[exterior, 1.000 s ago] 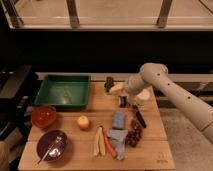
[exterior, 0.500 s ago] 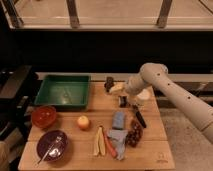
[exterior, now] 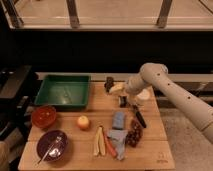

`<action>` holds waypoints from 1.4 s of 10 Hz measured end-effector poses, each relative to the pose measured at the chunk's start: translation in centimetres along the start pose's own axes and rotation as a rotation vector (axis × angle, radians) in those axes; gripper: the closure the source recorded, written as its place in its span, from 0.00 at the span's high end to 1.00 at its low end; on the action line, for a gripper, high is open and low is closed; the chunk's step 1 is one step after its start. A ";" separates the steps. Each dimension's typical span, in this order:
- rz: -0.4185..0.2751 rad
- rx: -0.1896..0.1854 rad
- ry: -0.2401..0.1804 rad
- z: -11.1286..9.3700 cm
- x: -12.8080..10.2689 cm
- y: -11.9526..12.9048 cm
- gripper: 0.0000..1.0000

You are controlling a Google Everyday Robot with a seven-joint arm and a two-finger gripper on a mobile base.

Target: Wipe red bowl with sponge

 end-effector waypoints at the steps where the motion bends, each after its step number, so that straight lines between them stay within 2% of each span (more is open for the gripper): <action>1: 0.000 0.000 0.000 0.0 0.0 0.0 0.75; 9: -0.002 -0.002 0.001 0.0 0.0 0.0 0.75; 12: -0.079 -0.031 -0.004 0.6 0.0 -1.6 0.75; 14: -0.122 -0.054 -0.036 2.2 -0.5 -2.6 0.75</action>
